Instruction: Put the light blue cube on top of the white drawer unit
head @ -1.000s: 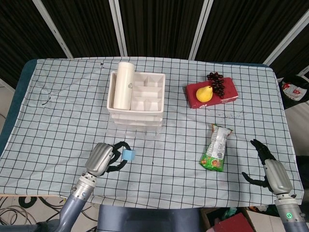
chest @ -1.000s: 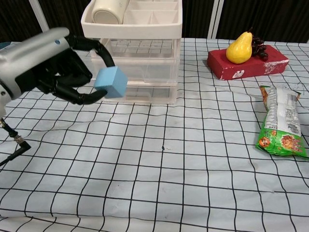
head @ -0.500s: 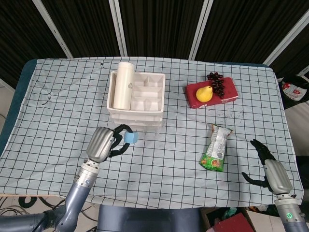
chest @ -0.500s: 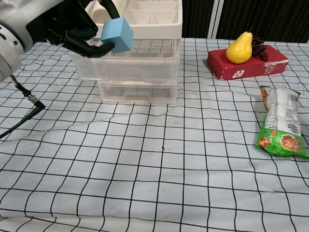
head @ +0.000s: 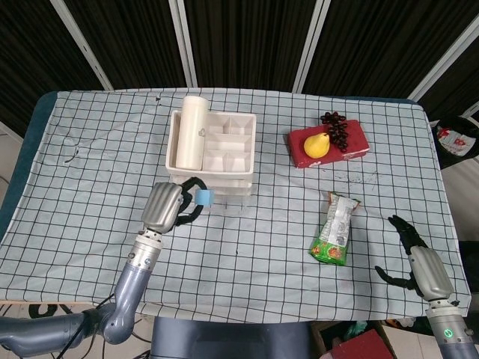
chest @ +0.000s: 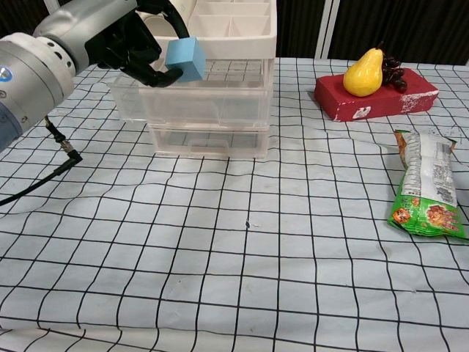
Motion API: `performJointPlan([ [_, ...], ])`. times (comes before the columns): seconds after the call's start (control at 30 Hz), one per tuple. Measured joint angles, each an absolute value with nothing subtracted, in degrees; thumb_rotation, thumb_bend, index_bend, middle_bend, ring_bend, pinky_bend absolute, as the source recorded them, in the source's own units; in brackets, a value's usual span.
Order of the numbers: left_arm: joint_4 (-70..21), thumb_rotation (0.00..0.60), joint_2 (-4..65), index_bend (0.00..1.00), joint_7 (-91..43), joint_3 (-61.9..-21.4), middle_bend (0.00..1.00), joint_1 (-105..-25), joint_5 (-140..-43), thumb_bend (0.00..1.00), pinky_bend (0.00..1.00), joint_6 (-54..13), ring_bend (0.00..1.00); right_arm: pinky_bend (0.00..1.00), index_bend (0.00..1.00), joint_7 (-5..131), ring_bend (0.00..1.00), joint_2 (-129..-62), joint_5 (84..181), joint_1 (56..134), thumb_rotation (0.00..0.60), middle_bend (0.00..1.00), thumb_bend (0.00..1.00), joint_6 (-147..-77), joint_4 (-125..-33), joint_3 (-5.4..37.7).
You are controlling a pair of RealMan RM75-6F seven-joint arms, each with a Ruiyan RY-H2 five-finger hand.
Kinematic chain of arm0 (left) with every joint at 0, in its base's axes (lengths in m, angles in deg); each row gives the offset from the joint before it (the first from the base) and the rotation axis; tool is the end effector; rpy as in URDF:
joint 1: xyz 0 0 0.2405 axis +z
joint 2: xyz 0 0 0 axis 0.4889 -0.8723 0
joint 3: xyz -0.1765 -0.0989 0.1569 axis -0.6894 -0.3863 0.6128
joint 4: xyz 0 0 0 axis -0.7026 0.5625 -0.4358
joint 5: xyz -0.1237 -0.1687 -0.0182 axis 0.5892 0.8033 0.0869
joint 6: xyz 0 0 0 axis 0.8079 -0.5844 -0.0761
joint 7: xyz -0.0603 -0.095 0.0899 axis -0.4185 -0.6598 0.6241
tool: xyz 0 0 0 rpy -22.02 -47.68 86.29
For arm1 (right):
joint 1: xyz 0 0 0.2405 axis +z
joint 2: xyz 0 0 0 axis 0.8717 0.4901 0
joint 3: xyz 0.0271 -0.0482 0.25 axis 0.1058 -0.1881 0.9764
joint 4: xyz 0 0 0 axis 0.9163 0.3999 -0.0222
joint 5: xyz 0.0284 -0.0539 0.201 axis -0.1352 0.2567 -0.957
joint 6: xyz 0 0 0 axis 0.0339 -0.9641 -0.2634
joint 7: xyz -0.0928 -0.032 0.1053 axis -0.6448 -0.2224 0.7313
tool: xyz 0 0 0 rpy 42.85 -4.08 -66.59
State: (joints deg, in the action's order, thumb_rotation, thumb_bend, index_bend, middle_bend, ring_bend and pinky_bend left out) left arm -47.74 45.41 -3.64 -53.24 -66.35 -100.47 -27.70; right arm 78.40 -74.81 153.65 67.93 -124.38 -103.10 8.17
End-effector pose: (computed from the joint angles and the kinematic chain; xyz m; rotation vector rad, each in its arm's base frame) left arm -0.0701 0.3144 0.0053 -1.5367 -1.0335 -1.4152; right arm -0.2957 -0.1876 0.1386 1.3164 -1.3137 1.0899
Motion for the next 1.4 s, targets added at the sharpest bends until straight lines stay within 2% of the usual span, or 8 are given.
performJointPlan([
  [0.13, -47.0, 0.600, 45.7, 0.39, -2.9, -53.5, 1.00, -66.9, -99.2, 0.18, 0.95, -27.7, 1.00, 0.15, 0.00, 78.3, 0.00, -74.8, 153.6, 67.9, 0.600, 0.00, 0.20, -124.4, -103.1, 8.2],
  [0.4, -47.5, 0.600, 45.3, 0.38, -4.0, -53.0, 1.00, -67.0, -100.4, 0.15, 0.95, -28.9, 1.00, 0.15, 0.00, 78.2, 0.00, -74.8, 153.7, 67.9, 0.600, 0.00, 0.21, -124.4, -103.2, 8.1],
  [0.5, -48.2, 0.600, 44.8, 0.40, -4.3, -52.4, 1.00, -66.8, -100.9, 0.19, 0.95, -29.1, 1.00, 0.15, 0.00, 78.2, 0.00, -74.8, 153.6, 67.9, 0.600, 0.00, 0.21, -124.4, -103.2, 8.2],
  [0.67, -50.5, 0.600, 43.4, 0.60, -6.3, -50.0, 1.00, -65.5, -103.0, 0.35, 0.96, -29.6, 1.00, 0.15, 0.00, 78.2, 0.00, -74.8, 153.6, 67.9, 0.600, 0.00, 0.20, -124.4, -103.2, 8.2],
  [0.77, -51.5, 0.600, 42.6, 0.66, -8.6, -47.8, 1.00, -64.2, -104.8, 0.38, 0.96, -30.2, 1.00, 0.15, 0.00, 78.1, 0.00, -74.8, 153.6, 67.9, 0.600, 0.00, 0.20, -124.3, -103.2, 8.1],
  [1.07, -54.7, 0.600, 40.1, 0.67, -9.3, -41.2, 1.00, -61.6, -106.6, 0.38, 0.96, -28.6, 1.00, 0.15, 0.00, 77.8, 0.00, -74.9, 153.5, 67.9, 0.600, 0.00, 0.21, -124.2, -103.3, 8.1],
  [1.4, -54.3, 0.600, 42.0, 0.64, -3.3, -42.0, 1.00, -63.4, -98.3, 0.38, 0.95, -23.3, 0.98, 0.15, 0.00, 78.1, 0.00, -74.8, 153.1, 68.0, 0.600, 0.00, 0.21, -123.9, -103.4, 8.3],
])
